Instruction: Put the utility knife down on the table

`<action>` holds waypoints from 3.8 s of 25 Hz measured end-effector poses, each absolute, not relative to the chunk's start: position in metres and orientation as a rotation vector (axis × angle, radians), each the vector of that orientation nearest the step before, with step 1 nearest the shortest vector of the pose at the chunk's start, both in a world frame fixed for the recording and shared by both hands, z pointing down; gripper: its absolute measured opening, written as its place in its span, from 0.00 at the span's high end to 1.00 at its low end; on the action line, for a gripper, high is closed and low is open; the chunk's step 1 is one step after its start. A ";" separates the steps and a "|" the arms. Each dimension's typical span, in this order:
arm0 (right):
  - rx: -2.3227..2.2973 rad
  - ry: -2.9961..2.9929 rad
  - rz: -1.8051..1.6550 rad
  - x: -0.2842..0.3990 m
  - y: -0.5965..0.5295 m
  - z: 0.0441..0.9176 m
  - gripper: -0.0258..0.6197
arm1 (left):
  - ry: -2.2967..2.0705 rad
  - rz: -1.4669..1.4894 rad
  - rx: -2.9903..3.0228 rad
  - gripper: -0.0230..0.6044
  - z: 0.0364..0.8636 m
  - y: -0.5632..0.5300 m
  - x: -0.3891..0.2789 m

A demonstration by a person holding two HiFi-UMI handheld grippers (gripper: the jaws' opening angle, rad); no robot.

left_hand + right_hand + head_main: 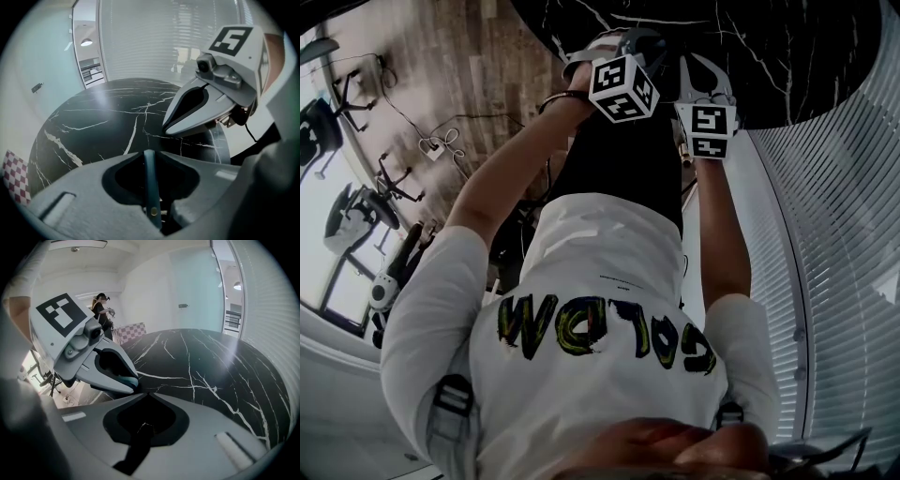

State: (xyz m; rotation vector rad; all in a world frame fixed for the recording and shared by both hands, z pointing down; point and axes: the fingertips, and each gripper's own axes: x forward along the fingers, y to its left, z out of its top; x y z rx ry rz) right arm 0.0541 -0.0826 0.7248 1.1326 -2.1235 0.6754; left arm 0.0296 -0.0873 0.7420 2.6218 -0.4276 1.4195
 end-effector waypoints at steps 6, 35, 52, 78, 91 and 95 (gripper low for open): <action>1.130 -2.128 0.675 0.051 -0.081 0.722 0.96 | -0.431 1.415 2.617 0.81 0.741 -0.090 0.028; 1.178 -2.179 0.594 0.068 -0.076 0.670 0.96 | -0.504 1.359 2.667 0.69 0.689 -0.088 0.030; 1.306 -2.319 0.473 0.073 -0.050 0.519 0.96 | -0.623 1.045 2.827 0.69 0.521 -0.053 0.049; 1.485 -2.570 0.256 0.069 -0.013 0.355 0.96 | -0.666 0.270 2.885 0.85 0.354 -0.011 0.046; 1.493 -2.644 0.145 0.071 -0.009 0.331 0.96 | -0.734 0.109 2.916 0.96 0.338 -0.014 0.053; 1.488 -2.649 0.142 0.070 -0.010 0.331 0.96 | -0.703 0.126 2.919 0.96 0.340 -0.011 0.055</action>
